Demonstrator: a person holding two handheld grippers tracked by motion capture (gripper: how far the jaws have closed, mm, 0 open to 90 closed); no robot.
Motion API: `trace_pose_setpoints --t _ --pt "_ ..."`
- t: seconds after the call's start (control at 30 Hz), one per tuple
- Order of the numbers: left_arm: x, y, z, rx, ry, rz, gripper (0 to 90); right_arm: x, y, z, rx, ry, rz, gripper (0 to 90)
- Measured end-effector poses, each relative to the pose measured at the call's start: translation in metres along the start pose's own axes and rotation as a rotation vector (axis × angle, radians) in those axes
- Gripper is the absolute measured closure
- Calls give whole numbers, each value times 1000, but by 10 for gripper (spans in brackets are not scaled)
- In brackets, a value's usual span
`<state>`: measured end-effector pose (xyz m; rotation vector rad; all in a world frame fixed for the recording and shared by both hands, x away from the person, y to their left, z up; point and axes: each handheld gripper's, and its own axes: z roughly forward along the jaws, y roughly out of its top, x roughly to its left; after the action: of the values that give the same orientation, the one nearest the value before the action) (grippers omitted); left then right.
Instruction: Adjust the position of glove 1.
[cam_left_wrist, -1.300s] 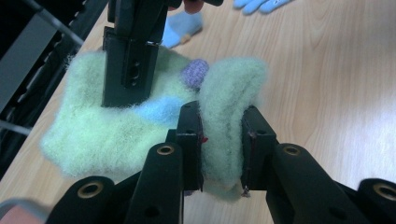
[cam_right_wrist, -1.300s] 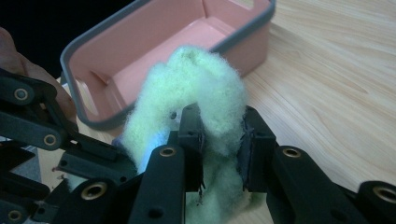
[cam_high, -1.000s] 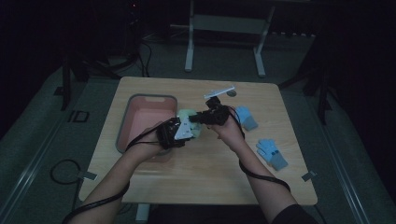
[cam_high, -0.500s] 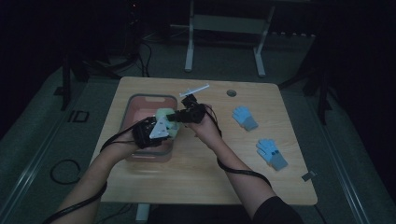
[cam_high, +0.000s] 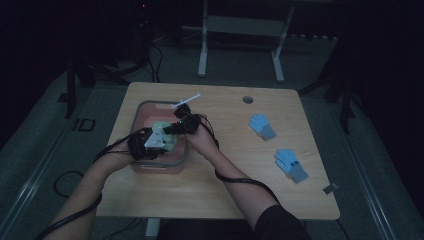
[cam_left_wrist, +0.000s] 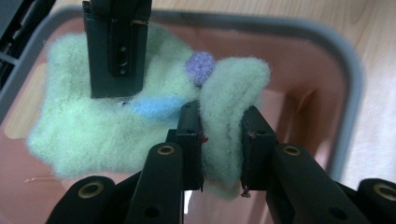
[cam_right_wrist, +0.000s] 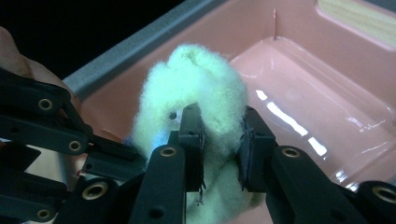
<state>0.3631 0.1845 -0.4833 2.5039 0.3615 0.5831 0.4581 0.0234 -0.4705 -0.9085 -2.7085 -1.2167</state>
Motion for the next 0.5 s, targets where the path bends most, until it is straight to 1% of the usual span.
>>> trace_pose_setpoints --t 0.03,0.1,0.17,0.23,0.3,0.4,0.47,0.5 --pt "1 -1 3 3 -4 -4 737 -2 0 3 12 -1 1 742" --pt "2 -2 8 16 -15 -10 736 -4 0 8 32 -18 -5 742" --pt "5 -2 13 36 -26 -12 736 -7 0 12 42 -20 -2 741" --pt "8 0 17 56 -31 -23 733 -9 -1 15 47 -25 6 737" --pt "11 1 21 57 -44 -41 726 -12 -1 17 46 -32 8 718" --pt "15 2 28 94 -64 -31 718 -17 -3 16 47 -34 29 667" --pt "16 1 33 122 -78 -27 714 -20 -4 13 38 -33 38 657" --pt "17 1 36 147 -80 -23 707 -21 -5 11 35 -34 41 653"
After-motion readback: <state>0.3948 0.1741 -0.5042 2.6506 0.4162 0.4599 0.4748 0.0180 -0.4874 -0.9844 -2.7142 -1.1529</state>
